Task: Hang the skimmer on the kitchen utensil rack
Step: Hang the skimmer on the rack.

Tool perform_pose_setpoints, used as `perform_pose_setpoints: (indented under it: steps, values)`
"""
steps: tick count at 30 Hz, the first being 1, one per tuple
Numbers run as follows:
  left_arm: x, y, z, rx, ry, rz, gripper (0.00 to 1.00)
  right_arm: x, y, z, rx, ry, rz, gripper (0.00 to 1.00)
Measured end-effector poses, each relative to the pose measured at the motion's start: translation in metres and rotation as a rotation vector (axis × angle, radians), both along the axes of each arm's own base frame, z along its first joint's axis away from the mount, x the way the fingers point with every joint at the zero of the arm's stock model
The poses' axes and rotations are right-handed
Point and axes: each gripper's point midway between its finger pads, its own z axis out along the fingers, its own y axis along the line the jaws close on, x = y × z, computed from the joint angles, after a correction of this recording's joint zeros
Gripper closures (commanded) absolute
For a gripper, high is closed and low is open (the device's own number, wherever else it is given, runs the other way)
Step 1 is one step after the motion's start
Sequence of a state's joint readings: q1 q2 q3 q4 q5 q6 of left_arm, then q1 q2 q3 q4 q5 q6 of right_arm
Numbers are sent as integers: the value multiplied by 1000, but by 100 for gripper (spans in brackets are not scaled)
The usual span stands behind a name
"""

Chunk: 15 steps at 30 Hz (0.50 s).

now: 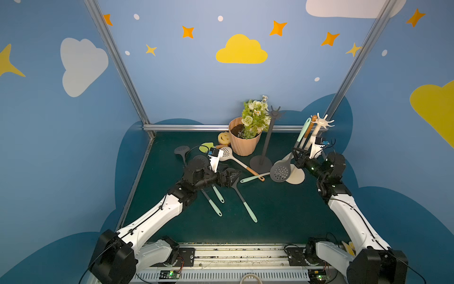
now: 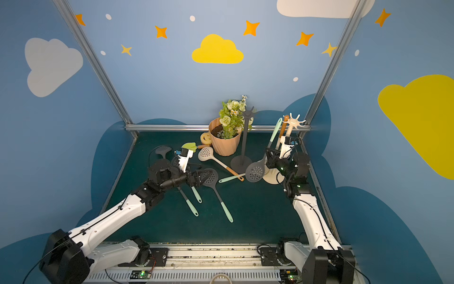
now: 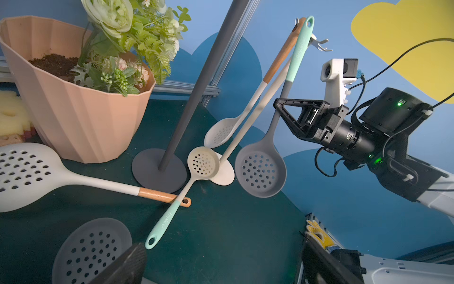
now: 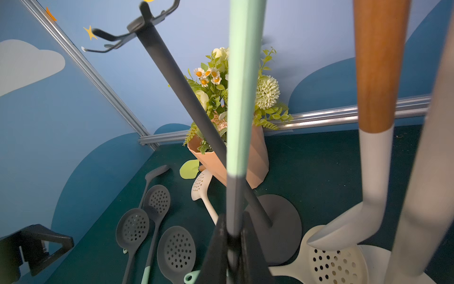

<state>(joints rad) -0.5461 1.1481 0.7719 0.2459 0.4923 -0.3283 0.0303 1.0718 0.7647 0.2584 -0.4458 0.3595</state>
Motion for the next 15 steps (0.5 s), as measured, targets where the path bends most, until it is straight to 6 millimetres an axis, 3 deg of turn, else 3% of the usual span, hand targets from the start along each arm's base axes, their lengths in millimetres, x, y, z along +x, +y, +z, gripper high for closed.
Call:
perform_pose_setpoints:
  steps: [15]
  values:
    - [0,0,0,0,-1,0,0,-2,-1,-4,-18,2,-3,95]
